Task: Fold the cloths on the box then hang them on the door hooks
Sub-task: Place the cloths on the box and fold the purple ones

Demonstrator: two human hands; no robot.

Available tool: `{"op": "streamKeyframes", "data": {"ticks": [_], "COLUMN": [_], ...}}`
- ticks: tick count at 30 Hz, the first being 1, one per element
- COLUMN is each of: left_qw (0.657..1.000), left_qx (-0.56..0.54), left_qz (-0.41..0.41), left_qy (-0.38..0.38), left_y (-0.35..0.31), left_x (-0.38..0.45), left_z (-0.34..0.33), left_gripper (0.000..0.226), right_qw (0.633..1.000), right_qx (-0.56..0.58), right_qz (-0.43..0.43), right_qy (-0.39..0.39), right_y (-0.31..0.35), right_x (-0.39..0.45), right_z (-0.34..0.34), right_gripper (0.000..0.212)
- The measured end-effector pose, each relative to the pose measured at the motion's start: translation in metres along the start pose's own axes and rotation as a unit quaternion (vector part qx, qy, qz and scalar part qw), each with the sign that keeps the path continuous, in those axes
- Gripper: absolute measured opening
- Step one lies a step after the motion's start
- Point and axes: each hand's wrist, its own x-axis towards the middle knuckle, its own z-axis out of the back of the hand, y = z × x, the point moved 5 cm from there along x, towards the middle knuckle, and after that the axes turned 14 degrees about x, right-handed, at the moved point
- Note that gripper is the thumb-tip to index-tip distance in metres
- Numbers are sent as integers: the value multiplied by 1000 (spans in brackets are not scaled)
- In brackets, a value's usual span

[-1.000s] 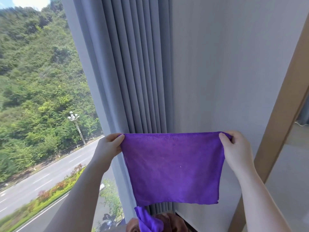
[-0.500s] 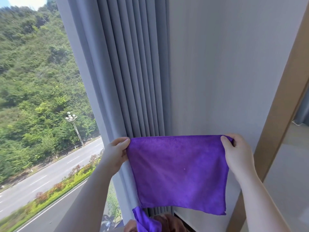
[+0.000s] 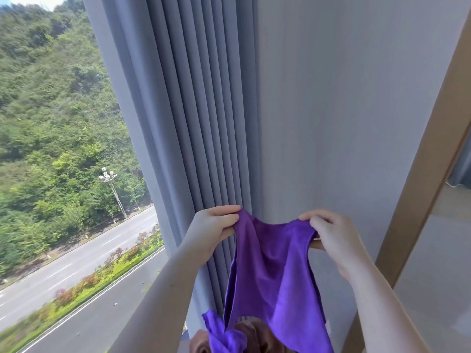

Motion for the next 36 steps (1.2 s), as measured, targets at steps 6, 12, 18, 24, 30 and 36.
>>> {"op": "streamKeyframes", "data": {"ticks": [6, 12, 18, 24, 30, 36], "left_qw": [992, 952, 904, 843, 892, 898], "left_qx": [112, 278, 362, 424, 371, 363], "left_qz": [-32, -102, -228, -329, -251, -231], "left_qy": [39, 72, 27, -47, 54, 93], "left_y": [-13, -25, -32, -40, -42, -48], "left_x": [-2, -15, -21, -26, -26, -33], "left_z": [-22, -39, -50, -47, -36, -29], "left_gripper": [27, 30, 29, 19, 17, 19], "right_qw": [998, 987, 984, 979, 948, 945], "right_qx": [-13, -18, 27, 4, -234, -222], "right_qz": [-37, -64, -47, -42, 64, 42], "right_qy": [54, 143, 171, 200, 204, 236], "right_y": [2, 5, 18, 18, 16, 7], "right_x": [-5, -13, -21, -22, -17, -11], "right_z": [-21, -42, -54, -54, -47, -54], "right_gripper": [35, 32, 39, 38, 27, 9]}}
